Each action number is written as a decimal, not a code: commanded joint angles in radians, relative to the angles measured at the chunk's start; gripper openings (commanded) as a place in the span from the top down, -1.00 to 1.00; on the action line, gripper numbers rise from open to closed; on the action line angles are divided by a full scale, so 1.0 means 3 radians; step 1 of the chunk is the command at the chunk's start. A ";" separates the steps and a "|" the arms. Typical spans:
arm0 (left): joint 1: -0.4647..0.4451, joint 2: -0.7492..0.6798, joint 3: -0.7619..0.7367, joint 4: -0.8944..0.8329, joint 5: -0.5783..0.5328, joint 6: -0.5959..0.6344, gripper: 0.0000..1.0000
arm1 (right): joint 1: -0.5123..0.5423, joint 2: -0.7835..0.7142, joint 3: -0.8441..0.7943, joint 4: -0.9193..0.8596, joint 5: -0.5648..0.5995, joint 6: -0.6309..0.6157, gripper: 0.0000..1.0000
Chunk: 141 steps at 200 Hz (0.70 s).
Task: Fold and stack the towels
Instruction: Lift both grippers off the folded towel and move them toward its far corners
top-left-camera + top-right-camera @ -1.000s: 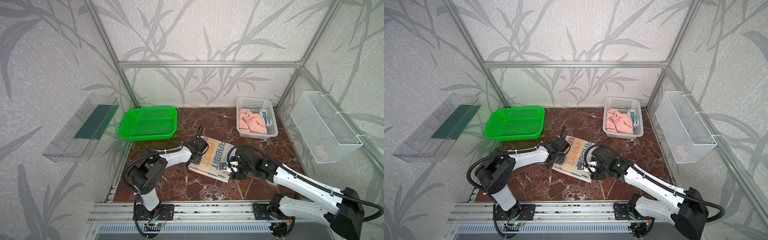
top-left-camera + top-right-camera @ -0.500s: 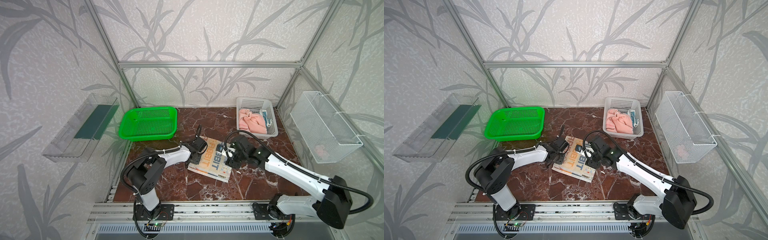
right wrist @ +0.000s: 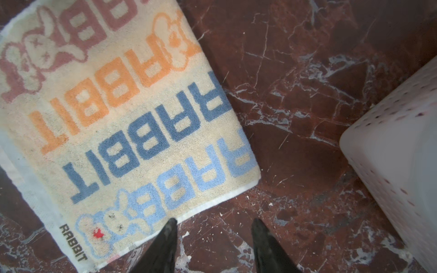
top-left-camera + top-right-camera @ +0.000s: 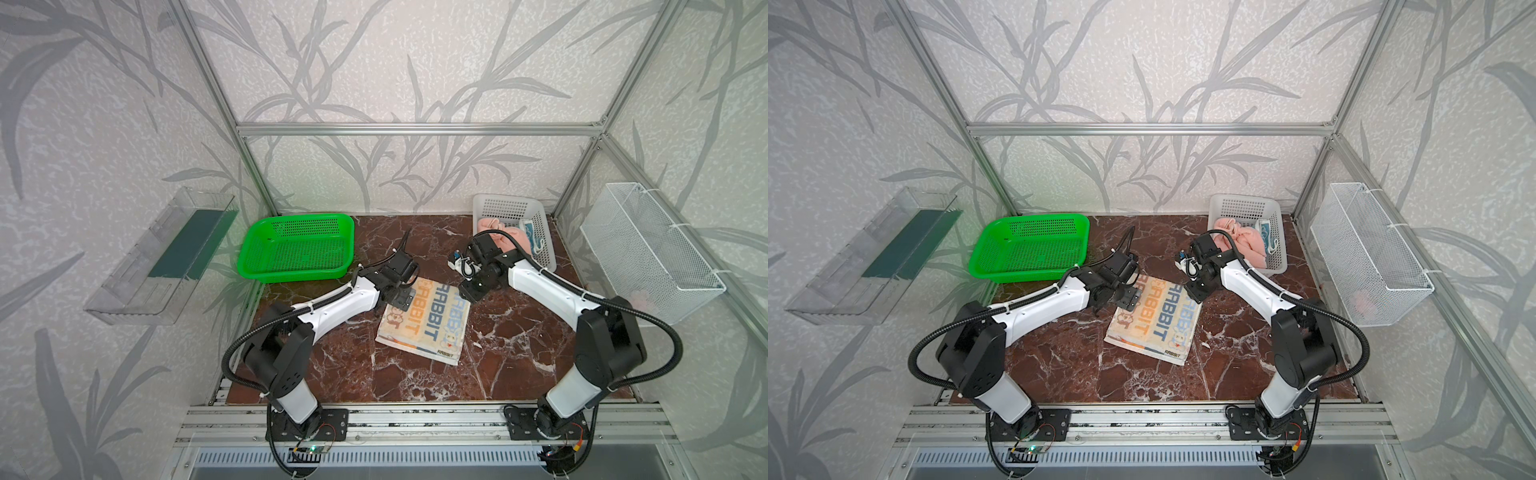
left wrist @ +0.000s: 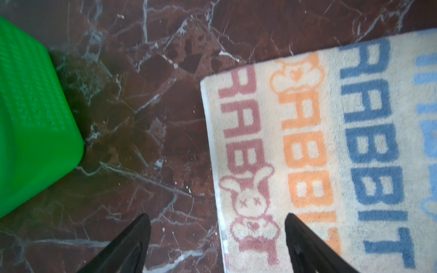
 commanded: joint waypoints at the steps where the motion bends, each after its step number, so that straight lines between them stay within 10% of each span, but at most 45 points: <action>1: 0.0134 0.0248 0.0238 -0.0029 -0.0015 0.0249 -0.73 | -0.0109 0.0329 0.0250 -0.0301 0.0040 0.0052 0.10; 141: 0.0519 0.0676 0.0778 -0.0078 0.0268 0.0342 -0.69 | -0.0194 0.1108 0.0664 -0.0399 0.0294 -0.0184 0.35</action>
